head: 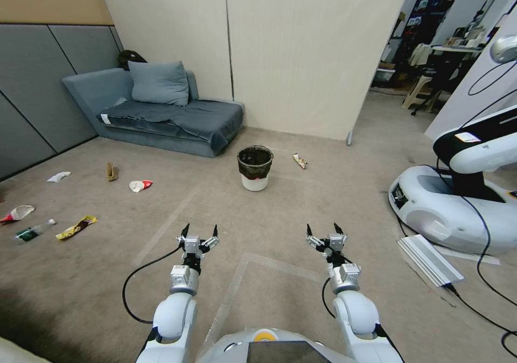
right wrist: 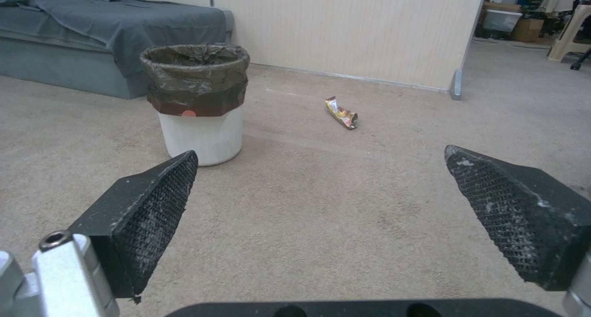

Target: Pick up the trash bin, then pick up the garbage from the floor and place it into the trash bin.

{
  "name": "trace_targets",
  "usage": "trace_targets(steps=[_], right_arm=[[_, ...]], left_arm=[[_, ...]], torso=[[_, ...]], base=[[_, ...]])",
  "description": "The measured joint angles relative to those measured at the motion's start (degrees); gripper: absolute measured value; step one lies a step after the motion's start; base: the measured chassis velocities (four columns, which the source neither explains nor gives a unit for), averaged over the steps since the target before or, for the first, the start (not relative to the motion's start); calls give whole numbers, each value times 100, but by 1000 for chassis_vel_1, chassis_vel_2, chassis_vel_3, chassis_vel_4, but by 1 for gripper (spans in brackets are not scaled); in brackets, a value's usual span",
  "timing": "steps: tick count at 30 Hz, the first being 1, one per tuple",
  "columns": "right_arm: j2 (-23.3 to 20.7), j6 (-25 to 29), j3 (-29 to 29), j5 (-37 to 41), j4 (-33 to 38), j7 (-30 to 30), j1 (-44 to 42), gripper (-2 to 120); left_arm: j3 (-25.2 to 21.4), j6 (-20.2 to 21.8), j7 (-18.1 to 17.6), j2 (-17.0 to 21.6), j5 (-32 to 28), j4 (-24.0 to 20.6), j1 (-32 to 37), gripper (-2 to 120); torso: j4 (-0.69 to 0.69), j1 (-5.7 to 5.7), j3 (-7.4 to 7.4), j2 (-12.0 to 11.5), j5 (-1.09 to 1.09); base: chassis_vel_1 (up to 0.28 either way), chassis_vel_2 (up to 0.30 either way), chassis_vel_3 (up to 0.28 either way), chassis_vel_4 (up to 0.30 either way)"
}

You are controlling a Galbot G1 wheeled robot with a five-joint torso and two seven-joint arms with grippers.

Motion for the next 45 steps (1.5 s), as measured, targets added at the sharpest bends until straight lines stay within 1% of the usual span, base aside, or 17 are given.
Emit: trace_targets(steps=[16,18,19,21,22,23,24,25,27,28,29,30,32,34,35,39,45], right_arm=[[4,-7,0,-1,33,1,-25,100],[44,-61,0,-12,238,18,-148,100],[44,-61,0,-12,238,18,-148,100],[171,-221,0,-62,825,79,-497,100],[171,-221,0,-62,825,79,-497,100],[203,-259,0,-76,978,94,-585,100],[290,-368,0,-112,1375,134,-823,100],[290,-368,0,-112,1375,134,-823,100],[387,-491,0,-154,1834,177,-1093,100],[419,-533,1,-169,1983,193,-1181,100],[419,-533,1,-169,1983,193,-1181,100],[494,-626,0,-200,2325,228,-1383,100],[510,-645,0,-207,2399,236,-1430,100],[586,-732,1,-237,2761,272,-1645,100],[616,-584,34,-196,2839,253,-1703,100],[616,-401,53,-155,2817,189,-1711,100],[618,-392,44,-163,2773,154,-1691,100]], left_arm=[[5,15,-15,0,9,-36,19,100],[43,170,-113,-4,73,-249,114,100],[43,170,-113,-4,73,-249,114,100],[144,580,-383,-21,242,-838,380,100],[144,580,-383,-21,242,-838,380,100],[165,675,-443,-25,281,-964,439,100],[237,967,-635,-37,401,-1379,627,100],[237,967,-635,-37,401,-1379,627,100],[314,1290,-842,-50,534,-1829,831,100],[338,1379,-902,-54,573,-1964,890,100],[338,1379,-902,-54,573,-1964,890,100],[398,1634,-1066,-67,675,-2315,1051,100],[408,1673,-1092,-69,691,-2372,1076,100],[475,1931,-1264,-79,810,-2735,1243,100],[650,2111,-1356,-123,1045,-2873,1304,100],[773,2191,-1407,-153,1232,-2924,1329,100],[762,2176,-1431,-154,1260,-2922,1340,100]], torso=[[0,0,0,0,0],[0,0,0,0,0],[0,0,0,0,0],[0,0,0,0,0],[0,0,0,0,0],[0,0,0,0,0],[0,0,0,0,0],[0,0,0,0,0],[0,0,0,0,0],[0,0,0,0,0],[0,0,0,0,0],[0,0,0,0,0],[0,0,0,0,0],[-1,0,0,0,-1],[0,-1,-1,0,0],[0,0,0,0,0],[0,0,0,0,0]], base=[[0,0,0,0],[0,0,0,0],[0,0,0,0],[0,0,0,0],[0,0,0,0],[0,0,0,0],[0,0,0,0],[0,0,0,0],[0,0,0,0],[0,0,0,0],[0,0,0,0],[0,0,0,0],[0,0,0,0],[0,0,0,0],[0,0,0,0],[0,0,0,0],[0,0,0,0]])
